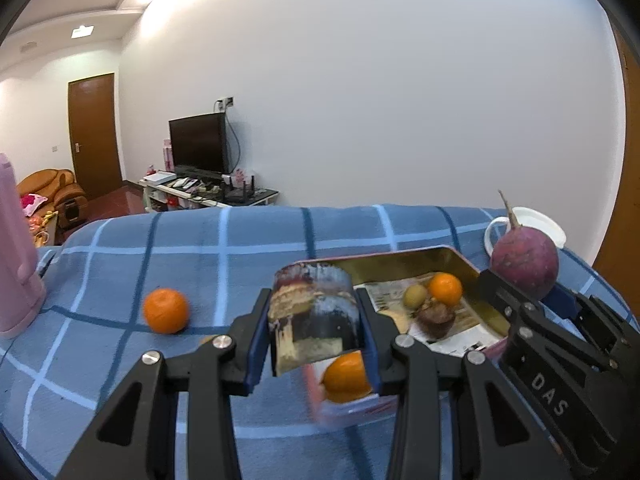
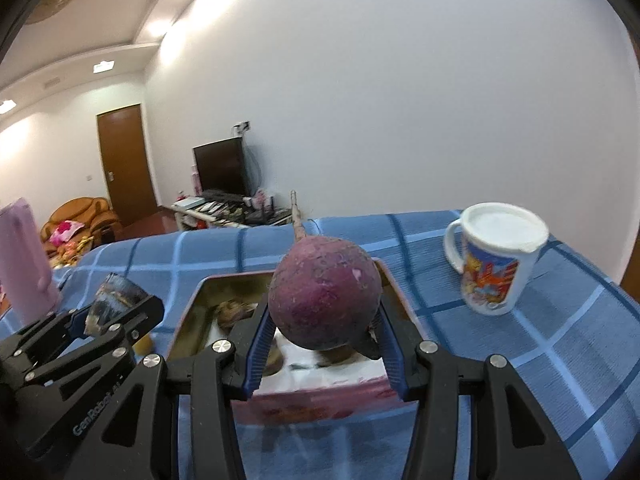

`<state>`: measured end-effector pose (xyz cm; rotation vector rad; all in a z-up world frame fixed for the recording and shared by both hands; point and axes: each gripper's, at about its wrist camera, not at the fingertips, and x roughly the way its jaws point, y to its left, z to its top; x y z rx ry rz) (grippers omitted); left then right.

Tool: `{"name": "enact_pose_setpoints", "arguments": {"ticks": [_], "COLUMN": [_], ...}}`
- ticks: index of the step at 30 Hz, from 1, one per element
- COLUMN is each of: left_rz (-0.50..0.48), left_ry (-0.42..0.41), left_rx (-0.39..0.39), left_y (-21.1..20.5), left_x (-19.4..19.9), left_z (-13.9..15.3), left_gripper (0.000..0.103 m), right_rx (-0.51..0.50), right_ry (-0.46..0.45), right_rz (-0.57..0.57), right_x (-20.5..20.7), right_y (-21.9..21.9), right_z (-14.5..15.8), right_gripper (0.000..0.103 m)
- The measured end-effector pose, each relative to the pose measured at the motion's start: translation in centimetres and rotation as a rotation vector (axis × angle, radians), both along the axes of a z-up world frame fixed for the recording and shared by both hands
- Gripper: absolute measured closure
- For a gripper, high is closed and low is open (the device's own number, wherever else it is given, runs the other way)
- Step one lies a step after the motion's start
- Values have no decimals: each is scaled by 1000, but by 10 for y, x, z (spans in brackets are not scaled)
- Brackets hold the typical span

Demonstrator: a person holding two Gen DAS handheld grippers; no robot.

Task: Organize fruits
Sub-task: 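Carry the cut yam piece and whole purple yam over the pink tin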

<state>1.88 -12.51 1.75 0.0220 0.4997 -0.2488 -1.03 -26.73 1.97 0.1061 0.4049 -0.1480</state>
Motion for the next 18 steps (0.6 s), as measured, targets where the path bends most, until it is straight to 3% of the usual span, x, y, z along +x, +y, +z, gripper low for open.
{"name": "enact_pose_setpoints", "arguments": {"ticks": [18], "left_rz": [-17], "left_ry": [50], "left_rx": [-25], "left_y": [-31], "left_x": [44], "left_z": [-3], "left_gripper": [62], "right_rx": [8], "right_ry": [50], "right_rz": [-84], "right_x": [41], "right_y": [-42], "right_z": [-8], "right_gripper": [52]}}
